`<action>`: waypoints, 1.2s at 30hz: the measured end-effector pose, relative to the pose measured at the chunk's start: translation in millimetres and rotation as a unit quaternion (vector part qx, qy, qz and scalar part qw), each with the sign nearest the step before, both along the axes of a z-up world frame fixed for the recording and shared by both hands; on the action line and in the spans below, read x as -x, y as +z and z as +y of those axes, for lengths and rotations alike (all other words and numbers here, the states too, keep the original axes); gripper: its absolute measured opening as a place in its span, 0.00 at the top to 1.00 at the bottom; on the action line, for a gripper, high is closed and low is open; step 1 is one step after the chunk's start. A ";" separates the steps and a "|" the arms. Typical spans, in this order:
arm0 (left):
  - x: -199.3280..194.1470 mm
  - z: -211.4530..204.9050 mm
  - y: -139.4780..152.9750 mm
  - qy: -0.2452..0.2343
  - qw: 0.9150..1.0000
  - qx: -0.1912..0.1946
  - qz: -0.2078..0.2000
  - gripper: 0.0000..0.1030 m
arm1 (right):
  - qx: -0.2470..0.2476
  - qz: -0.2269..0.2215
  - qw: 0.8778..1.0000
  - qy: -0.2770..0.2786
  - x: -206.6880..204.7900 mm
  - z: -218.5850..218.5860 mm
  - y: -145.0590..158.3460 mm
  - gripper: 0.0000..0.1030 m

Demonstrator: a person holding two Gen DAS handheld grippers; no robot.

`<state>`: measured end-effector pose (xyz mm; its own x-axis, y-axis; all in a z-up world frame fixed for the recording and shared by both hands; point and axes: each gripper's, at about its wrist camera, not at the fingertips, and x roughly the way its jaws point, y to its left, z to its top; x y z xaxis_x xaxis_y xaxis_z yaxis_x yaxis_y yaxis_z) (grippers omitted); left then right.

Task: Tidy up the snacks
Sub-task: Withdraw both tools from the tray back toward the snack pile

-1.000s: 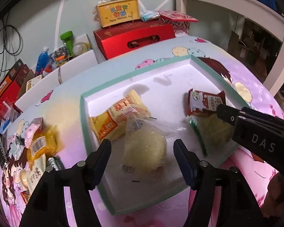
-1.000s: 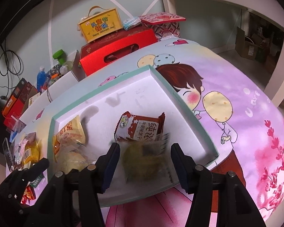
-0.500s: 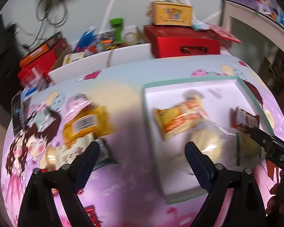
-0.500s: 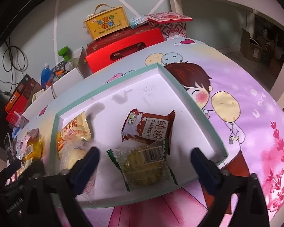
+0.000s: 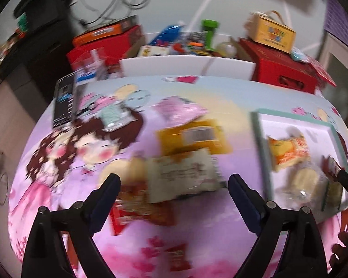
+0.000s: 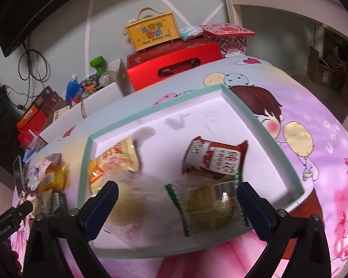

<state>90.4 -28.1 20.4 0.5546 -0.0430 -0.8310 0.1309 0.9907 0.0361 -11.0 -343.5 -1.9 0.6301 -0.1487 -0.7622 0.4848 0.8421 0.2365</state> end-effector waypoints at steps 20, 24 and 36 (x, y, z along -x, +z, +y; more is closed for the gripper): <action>8.4 122.5 -16.0 0.133 0.990 0.033 0.032 0.09 | 0.034 -0.009 0.990 0.135 -38.3 121.0 7.1 0.00; 13.7 123.3 -22.0 0.132 0.990 0.031 0.042 0.09 | 0.041 -0.002 0.985 0.166 -41.4 147.9 3.8 0.00; 22.8 132.4 -35.5 0.147 0.986 0.044 0.062 0.09 | 0.047 0.024 0.973 0.225 -44.1 201.0 -11.6 0.00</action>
<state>67.6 104.3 -15.1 0.4476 0.0295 -0.8937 -0.1647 0.9851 -0.0500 33.1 -142.5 -13.5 0.6113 0.0645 -0.7887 0.0697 0.9884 0.1348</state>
